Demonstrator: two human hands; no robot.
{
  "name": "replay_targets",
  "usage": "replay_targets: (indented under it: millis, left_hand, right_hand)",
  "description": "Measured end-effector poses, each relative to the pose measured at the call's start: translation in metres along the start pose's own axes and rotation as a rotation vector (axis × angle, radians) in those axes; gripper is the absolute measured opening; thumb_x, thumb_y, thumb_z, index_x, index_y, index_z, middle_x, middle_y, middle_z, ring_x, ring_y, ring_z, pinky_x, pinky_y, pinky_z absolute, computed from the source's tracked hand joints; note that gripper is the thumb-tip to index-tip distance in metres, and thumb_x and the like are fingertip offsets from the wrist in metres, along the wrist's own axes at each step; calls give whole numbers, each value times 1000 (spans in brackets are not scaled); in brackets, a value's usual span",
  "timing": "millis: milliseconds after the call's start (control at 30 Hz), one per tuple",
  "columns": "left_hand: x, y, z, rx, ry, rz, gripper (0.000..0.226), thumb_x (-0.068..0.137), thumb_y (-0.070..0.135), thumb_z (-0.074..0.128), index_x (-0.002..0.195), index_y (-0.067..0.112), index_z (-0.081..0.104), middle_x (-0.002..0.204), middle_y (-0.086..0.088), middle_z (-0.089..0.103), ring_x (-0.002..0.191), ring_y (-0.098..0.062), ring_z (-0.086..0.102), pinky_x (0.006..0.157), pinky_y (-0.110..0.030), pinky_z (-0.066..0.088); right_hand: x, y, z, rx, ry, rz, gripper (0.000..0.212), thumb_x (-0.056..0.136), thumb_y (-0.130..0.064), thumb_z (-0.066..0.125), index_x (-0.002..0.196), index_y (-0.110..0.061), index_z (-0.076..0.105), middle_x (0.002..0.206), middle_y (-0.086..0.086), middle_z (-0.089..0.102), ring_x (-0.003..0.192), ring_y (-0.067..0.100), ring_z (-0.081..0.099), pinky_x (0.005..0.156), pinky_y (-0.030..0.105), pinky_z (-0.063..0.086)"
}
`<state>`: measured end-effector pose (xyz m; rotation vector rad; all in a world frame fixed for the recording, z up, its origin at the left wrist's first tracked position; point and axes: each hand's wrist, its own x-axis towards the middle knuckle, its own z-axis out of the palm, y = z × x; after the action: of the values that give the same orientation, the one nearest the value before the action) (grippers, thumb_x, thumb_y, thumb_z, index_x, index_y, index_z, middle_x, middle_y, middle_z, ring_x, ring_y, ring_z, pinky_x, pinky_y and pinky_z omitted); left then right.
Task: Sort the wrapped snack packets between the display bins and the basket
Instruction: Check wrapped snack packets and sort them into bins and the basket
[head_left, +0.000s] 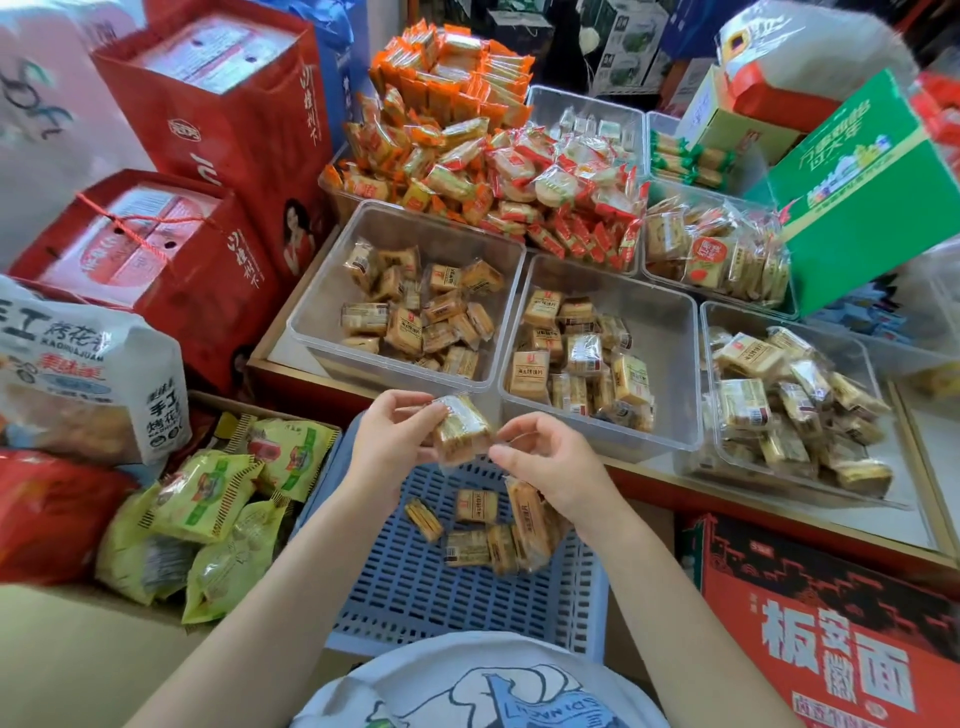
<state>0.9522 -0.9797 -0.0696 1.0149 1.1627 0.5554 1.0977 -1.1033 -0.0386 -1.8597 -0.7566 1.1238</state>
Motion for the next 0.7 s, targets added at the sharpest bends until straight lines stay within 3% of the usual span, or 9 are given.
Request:
replay_targets:
  millis: [67, 133, 200, 267, 300, 400, 500, 600, 700]
  left_hand:
    - [0, 0, 5, 33, -38, -11, 18, 94, 20, 73, 108, 15, 63, 106, -12, 74, 89, -22, 75, 64, -30, 60]
    - [0, -1, 9, 92, -99, -29, 21, 94, 27, 73, 110, 18, 63, 112, -12, 72, 91, -18, 73, 65, -27, 59]
    - [0, -3, 11, 206, -200, 15, 29, 93, 44, 71, 116, 28, 63, 124, -4, 68, 106, -13, 68, 80, -32, 60]
    - [0, -3, 10, 333, -351, 115, 49, 80, 68, 68, 122, 43, 62, 141, 13, 57, 127, -1, 54, 103, -28, 48]
    - [-2, -2, 9, 356, -425, 156, 57, 72, 72, 68, 124, 48, 62, 144, 20, 52, 132, 4, 46, 106, -22, 40]
    - [-3, -5, 9, 320, -474, 234, 58, 67, 52, 86, 121, 40, 67, 126, 14, 70, 122, -1, 60, 100, -21, 45]
    - [-6, -5, 12, 214, -381, 261, 35, 79, 16, 87, 111, 18, 73, 100, 3, 79, 96, -10, 73, 82, -25, 55]
    - [-9, -3, 9, 211, -387, 252, 24, 85, 16, 80, 108, 10, 73, 94, 2, 79, 88, -7, 73, 74, -17, 53]
    - [-13, 1, 6, 236, -411, 247, 30, 80, 25, 81, 106, 12, 73, 93, 1, 78, 87, -8, 72, 75, -20, 54]
  right_hand:
    - [1, 0, -1, -9, 29, -31, 12, 92, -17, 74, 101, -13, 68, 92, 9, 70, 79, 9, 63, 75, 23, 53]
    - [3, 1, -5, -22, 58, -43, 8, 93, -16, 72, 97, -10, 69, 88, 9, 72, 77, 9, 63, 78, 26, 54]
    - [4, 2, -8, -1, 65, -26, 9, 96, -17, 69, 97, -9, 69, 90, 10, 73, 81, 14, 66, 82, 34, 56]
    - [5, 0, -12, 45, 62, 7, 12, 98, -20, 66, 97, -9, 69, 84, 6, 71, 78, 17, 65, 80, 37, 56]
    - [5, 0, -14, 76, 61, 27, 13, 99, -21, 65, 97, -9, 69, 79, 4, 69, 75, 17, 63, 77, 37, 54]
    - [6, -1, -19, 228, 14, 97, 14, 101, -20, 62, 92, -11, 69, 73, 1, 65, 68, 19, 58, 71, 38, 49]
    - [5, -4, -20, 256, -4, 74, 8, 99, -20, 64, 97, -13, 66, 79, 2, 67, 72, 17, 60, 71, 35, 50]
    - [4, -4, -21, 217, -9, 4, 18, 95, -23, 70, 111, -19, 62, 91, 4, 68, 86, 17, 66, 82, 35, 53]
    - [2, -4, -22, 166, 0, -47, 8, 93, -21, 73, 100, -18, 70, 87, 2, 66, 85, 16, 64, 83, 33, 52]
